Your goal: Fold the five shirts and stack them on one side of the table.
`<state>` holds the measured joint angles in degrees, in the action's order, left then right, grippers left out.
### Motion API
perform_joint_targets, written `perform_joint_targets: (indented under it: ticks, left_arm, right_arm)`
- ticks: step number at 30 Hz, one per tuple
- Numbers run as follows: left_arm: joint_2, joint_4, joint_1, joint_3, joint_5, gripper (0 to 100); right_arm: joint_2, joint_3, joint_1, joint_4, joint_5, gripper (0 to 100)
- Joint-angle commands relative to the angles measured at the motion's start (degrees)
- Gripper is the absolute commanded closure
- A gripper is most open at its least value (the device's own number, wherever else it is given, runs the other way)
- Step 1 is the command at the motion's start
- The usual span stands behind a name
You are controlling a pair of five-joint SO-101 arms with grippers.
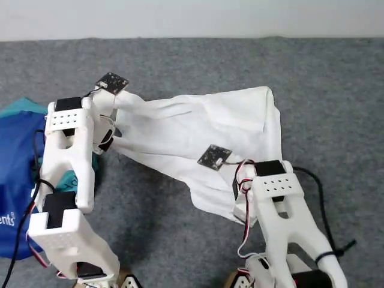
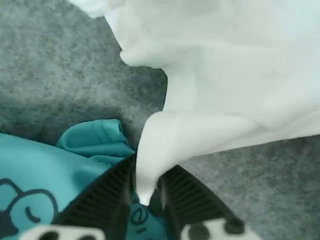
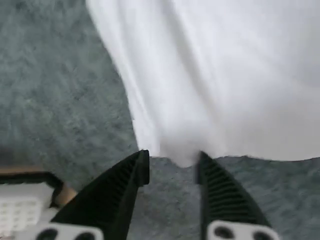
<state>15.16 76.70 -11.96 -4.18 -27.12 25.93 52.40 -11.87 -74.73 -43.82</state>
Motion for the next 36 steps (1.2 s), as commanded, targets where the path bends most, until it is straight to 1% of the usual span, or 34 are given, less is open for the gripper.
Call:
perform_joint_targets:
  ticks: [1,6,12,20,26,32,34,36]
  left_arm:
    - [-0.88,0.44,-0.35,2.07,0.53,99]
    - [-0.62,0.44,-0.26,2.07,0.53,99]
    - [-0.53,0.53,-0.26,2.07,0.53,99]
    - [-0.44,0.53,-0.26,2.07,0.62,99]
    - [-0.44,0.44,-0.18,2.07,0.62,99]
    - [-0.44,0.44,-0.18,2.07,0.62,99]
    - [-0.44,0.44,-0.26,2.07,0.62,99]
    - [-0.44,0.44,-0.26,2.07,0.62,99]
  right_arm:
    - [-0.48,-2.64,-0.22,-3.74,1.41,76.9]
    - [-0.92,-2.64,-2.77,-3.56,1.58,76.8]
    - [-3.03,-2.64,-4.53,1.63,1.58,76.8]
    - [-16.13,-4.75,-4.53,2.42,1.76,77.2]
    - [-26.07,-13.36,-4.79,1.8,7.21,77.2]
    - [-32.75,-15.65,-9.98,1.71,7.74,77.2]
    - [-34.07,-15.65,-12.0,1.89,7.74,79.8]
    - [-35.03,-15.74,-13.76,2.33,7.74,85.8]
